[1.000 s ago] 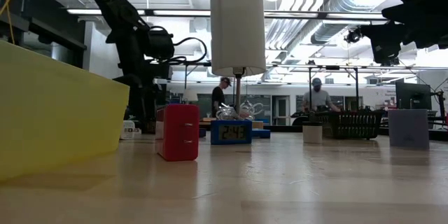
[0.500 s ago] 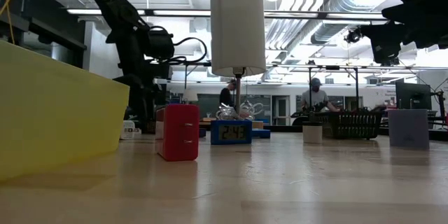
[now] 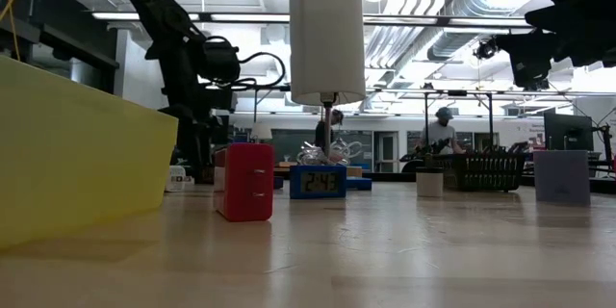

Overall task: Pick & Place Office items
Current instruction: Put the black digital clock into the black bin

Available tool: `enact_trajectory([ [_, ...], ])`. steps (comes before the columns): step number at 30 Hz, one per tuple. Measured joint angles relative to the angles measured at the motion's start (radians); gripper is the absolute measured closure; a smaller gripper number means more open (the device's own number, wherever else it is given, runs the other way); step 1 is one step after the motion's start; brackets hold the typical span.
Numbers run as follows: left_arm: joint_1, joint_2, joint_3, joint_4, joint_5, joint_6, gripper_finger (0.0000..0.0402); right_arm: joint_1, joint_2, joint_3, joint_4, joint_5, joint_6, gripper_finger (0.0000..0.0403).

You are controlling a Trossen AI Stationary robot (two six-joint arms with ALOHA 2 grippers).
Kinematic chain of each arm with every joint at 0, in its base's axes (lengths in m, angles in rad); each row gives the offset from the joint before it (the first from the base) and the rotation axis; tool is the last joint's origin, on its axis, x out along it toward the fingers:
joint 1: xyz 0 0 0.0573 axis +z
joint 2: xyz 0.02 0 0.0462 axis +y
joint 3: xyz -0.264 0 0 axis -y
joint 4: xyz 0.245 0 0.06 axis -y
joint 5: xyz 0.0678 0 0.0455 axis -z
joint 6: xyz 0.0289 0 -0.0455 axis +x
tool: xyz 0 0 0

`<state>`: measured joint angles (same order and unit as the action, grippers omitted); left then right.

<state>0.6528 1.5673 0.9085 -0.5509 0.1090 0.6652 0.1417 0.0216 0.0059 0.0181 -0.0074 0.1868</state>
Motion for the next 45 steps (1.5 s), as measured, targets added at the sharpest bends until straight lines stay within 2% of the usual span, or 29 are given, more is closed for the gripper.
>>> enact_trajectory([
  [22, -0.008, 0.0, -0.001, 0.0, -0.008, -0.003, 0.023, 0.0, 0.0, 0.0, 0.0, 0.0, 0.0, 0.0212],
  [36, -0.008, 0.0, -0.001, 0.006, -0.009, -0.008, 0.0326, 0.0, 0.0, 0.0, 0.0, 0.0, 0.0, 0.0212],
  [45, -0.008, 0.0, -0.001, 0.006, -0.009, -0.011, 0.0343, 0.0, 0.0, 0.0, 0.0, 0.0, 0.0, 0.0212],
])
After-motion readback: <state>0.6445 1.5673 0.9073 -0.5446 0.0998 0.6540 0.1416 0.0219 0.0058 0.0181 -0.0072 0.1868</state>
